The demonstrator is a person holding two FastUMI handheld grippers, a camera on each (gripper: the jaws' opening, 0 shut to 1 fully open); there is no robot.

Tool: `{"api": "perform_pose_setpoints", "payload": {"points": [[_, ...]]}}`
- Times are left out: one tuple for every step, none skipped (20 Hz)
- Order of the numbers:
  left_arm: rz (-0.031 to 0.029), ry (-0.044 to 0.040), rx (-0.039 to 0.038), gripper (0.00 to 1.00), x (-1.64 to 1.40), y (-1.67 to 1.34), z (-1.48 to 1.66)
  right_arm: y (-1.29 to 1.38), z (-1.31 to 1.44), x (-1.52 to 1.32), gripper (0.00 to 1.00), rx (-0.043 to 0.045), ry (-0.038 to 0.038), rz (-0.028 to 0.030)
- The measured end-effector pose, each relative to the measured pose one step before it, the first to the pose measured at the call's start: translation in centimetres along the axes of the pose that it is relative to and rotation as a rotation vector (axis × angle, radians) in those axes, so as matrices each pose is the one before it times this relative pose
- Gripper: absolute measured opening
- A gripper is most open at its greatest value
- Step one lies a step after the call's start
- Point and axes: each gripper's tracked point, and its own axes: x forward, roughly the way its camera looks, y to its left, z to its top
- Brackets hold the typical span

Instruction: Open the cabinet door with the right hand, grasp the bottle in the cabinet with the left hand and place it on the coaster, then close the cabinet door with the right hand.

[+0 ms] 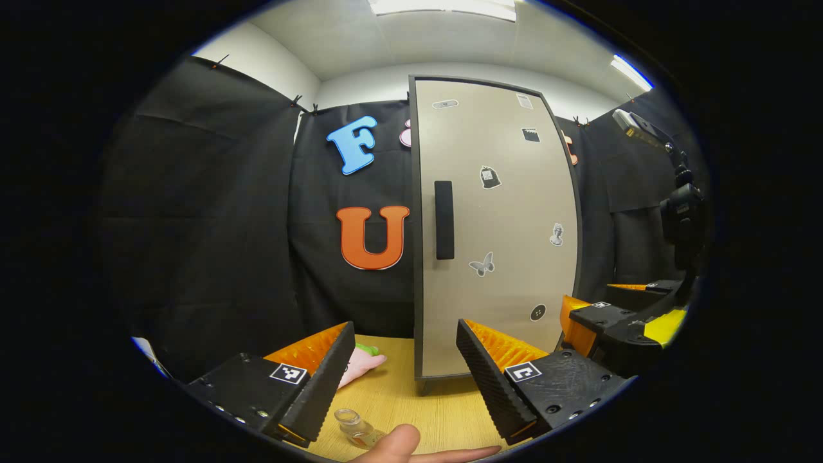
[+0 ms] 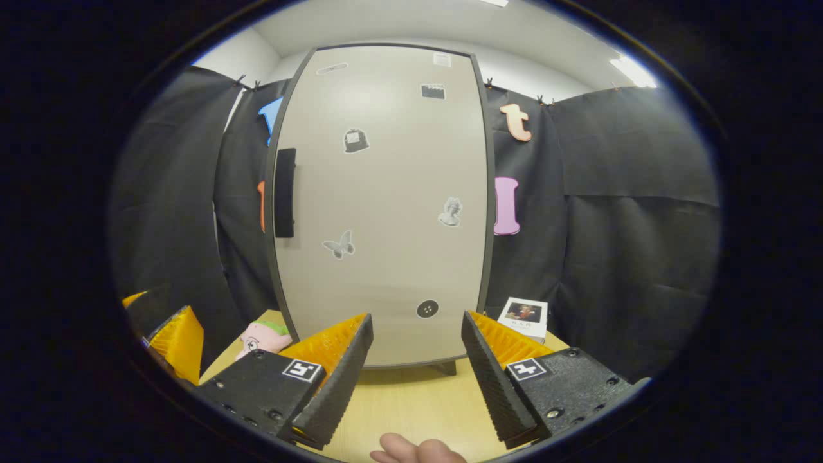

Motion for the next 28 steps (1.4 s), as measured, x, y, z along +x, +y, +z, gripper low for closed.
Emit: {"api": "perform_pose_setpoints", "payload": {"points": [[0.00554, 0.00446, -0.00181, 0.96, 0.014, 0.152, -0.177, 0.106, -0.078, 0.025, 0.9, -0.00283, 0.00299, 0.0033], [0.00672, 0.00554, -0.00098, 0.96, 0.033, 0.201, -0.076, 0.147, -0.133, 0.179, 0.9, 0.00016, 0.00426, 0.00242], [0.00508, 0.00556, -0.0027, 0.96, -0.01, 0.18, -0.147, 0.02, -0.118, 0.02, 0.9, 0.00251, 0.00506, 0.00365], [0.00479, 0.00418, -0.00222, 0.96, 0.007, 0.145, -0.12, 0.163, -0.192, 0.097, 0.9, 0.00247, 0.00572, 0.00372], [0.00446, 0.00412, -0.00114, 0.96, -0.085, 0.07, -0.114, 0.062, -0.236, 0.055, 0.9, -0.00035, 0.00581, 0.00153], [0.00416, 0.00378, -0.00046, 0.96, 0.061, 0.175, -0.135, 0.07, -0.186, 0.024, 0.9, -0.00172, 0.0067, 0.00178], [0.00388, 0.00298, -0.00059, 0.96, -0.032, 0.192, -0.063, 0.063, -0.248, 0.094, 0.9, -0.00115, 0.0069, 0.0012], [0.00267, 0.00299, -0.00078, 0.96, -0.023, 0.014, -0.127, 0.086, -0.212, 0.12, 0.9, 0.00007, 0.00914, 0.00164], [-0.00054, 0.00304, -0.00137, 0.96, -0.053, 0.027, -0.075, 0.028, -0.188, -0.032, 0.9, 0.00125, 0.00622, 0.00101], [0.00128, 0.00201, 0.00037, 0.96, 0.085, 0.022, -0.063, 0.023, -0.075, 0.121, 0.9, 0.00138, 0.00317, -0.00144], [0.00003, 0.00202, 0.00077, 0.96, -0.056, 0.06, 0.006, -0.079, -0.048, -0.005, 0.9, 0.00084, 0.00288, -0.00146], [-0.00011, 0.00004, -0.00042, 0.96, -0.065, 0.051, 0.007, 0.098, -0.169, 0.057, 0.9, 0.0003, 0.0048, 0.00051], [-0.0003, 0.00048, -0.0006, 0.96, -0.01, 0.001, 0.041, 0.033, -0.081, -0.028, 0.9, -0.00022, 0.00313, 0.00084], [0.00005, 0.00081, -0.00107, 0.96, 0.037, -0.013, -0.058, 0.021, 0.014, 0.098, 0.9, 0.00061, 0.00102, 0.00002], [-0.00057, 0.00155, -0.00145, 0.96, 0.025, -0.002, -0.039, -0.021, -0.005, -0.044, 0.9, -0.00044, 0.00003, 0.00064], [-0.00019, 0.00016, -0.00159, 0.96, 0.058, 0.018, -0.03, -0.005, -0.018, -0.029, 0.9, -0.00177, -0.00052, -0.00083], [0.00009, -0.00061, -0.00143, 0.96, -0.01, 0.008, 0.026, 0.052, 0.011, 0.003, 0.9, -0.00177, 0.00002, 0.0003], [-0.00055, 0.00002, -0.00178, 0.96, -0.034, 0.041, -0.018, -0.016, -0.045, -0.059, 0.9, -0.00123, 0.00045, -0.00066], [0.00014, 0.00054, -0.00183, 0.96, 0.006, 0.029, -0.004, -0.095, -0.038, -0.029, 0.9, -0.0017, 0.00201, -0.00181], [-0.00103, 0.00142, -0.00251, 0.96, 0.039, -0.042, 0.026, -0.039, -0.135, -0.004, 0.9, -0.00176, 0.00295, -0.00285], [0.00041, 0.00154, -0.00108, 0.96, -0.057, 0.056, -0.002, -0.151, -0.059, -0.042, 0.9, -0.00075, 0.00243, -0.00281], [-0.00104, 0.00079, -0.00209, 0.96, 0.009, -0.019, 0.019, -0.066, -0.024, 0.019, 0.9, 0.00019, 0.00131, -0.00357], [-0.00033, 0.00146, -0.00086, 0.96, -0.002, 0.001, -0.021, -0.161, 0.008, -0.019, 0.9, 0.00253, -0.00157, -0.00423], [-0.00158, 0.00197, -0.00089, 0.96, 0.099, 0.045, -0.109, -0.135, 0.047, -0.075, 0.9, 0.0047, -0.00315, -0.00354], [-0.00133, 0.00182, -0.00084, 0.96, 0.095, -0.033, -0.068, -0.178, 0.08, -0.067, 0.9, 0.00559, -0.00168, -0.00299], [0.00006, 0.00108, -0.00029, 0.96, 0.027, 0.02, -0.08, -0.057, -0.079, -0.023, 0.9, 0.006, -0.00073, -0.00102], [-0.00333, 0.00002, -0.00117, 0.96, 0.061, -0.087, -0.02, -0.064, -0.053, -0.028, 0.9, 0.00324, 0.00118, -0.00091], [-0.00145, -0.00151, 0.00026, 0.96, -0.024, -0.099, 0.066, -0.108, -0.077, -0.065, 0.9, -0.00165, 0.00224, -0.00242]]}}
